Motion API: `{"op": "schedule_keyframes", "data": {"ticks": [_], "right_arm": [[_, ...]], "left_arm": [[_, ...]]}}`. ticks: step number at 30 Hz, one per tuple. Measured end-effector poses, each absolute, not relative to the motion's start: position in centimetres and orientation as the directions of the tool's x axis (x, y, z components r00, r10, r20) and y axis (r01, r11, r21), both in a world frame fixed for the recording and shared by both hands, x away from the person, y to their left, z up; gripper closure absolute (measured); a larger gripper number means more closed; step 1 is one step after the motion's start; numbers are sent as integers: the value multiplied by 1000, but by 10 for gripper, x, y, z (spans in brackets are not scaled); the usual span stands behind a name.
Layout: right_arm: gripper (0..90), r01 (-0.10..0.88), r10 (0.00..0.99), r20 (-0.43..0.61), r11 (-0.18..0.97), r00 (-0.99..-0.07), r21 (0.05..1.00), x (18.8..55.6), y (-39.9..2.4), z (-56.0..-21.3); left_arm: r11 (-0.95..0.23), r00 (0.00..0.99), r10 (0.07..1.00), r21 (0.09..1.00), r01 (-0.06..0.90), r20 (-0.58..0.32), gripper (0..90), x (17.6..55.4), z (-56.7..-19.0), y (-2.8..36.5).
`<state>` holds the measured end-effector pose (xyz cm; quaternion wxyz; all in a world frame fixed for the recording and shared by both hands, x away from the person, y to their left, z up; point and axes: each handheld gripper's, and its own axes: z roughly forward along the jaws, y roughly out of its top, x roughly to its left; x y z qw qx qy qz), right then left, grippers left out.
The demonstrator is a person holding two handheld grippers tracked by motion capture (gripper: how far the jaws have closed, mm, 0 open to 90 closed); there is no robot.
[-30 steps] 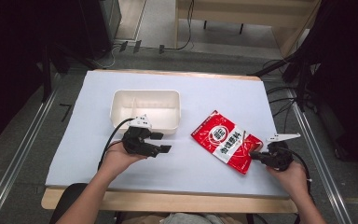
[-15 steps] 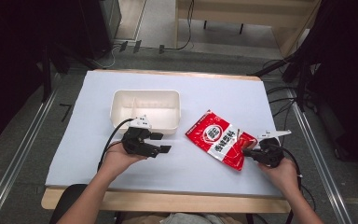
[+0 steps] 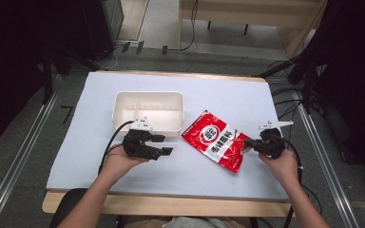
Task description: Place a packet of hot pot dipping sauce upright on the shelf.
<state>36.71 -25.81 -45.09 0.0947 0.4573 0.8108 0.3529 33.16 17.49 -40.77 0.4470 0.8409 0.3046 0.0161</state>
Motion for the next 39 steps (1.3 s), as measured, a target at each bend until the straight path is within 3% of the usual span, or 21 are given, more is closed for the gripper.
{"op": "schedule_keyframes", "data": {"ticks": [6, 13, 33, 39], "right_arm": [[900, 708, 853, 142, 311, -502, 634, 406, -262, -456], [900, 738, 854, 160, 316, -494, 596, 420, -264, -470], [900, 732, 809, 180, 380, -560, 566, 382, -267, -468], [900, 722, 791, 167, 423, -589, 547, 361, -260, -465]], "left_arm": [[-409, 814, 527, 766, 496, -245, 403, 329, -408, 179], [-404, 810, 537, 771, 493, -236, 427, 323, -407, 182], [-374, 782, 562, 761, 530, -269, 481, 321, -406, 178], [-375, 783, 560, 759, 532, -271, 545, 322, -406, 174]]}}
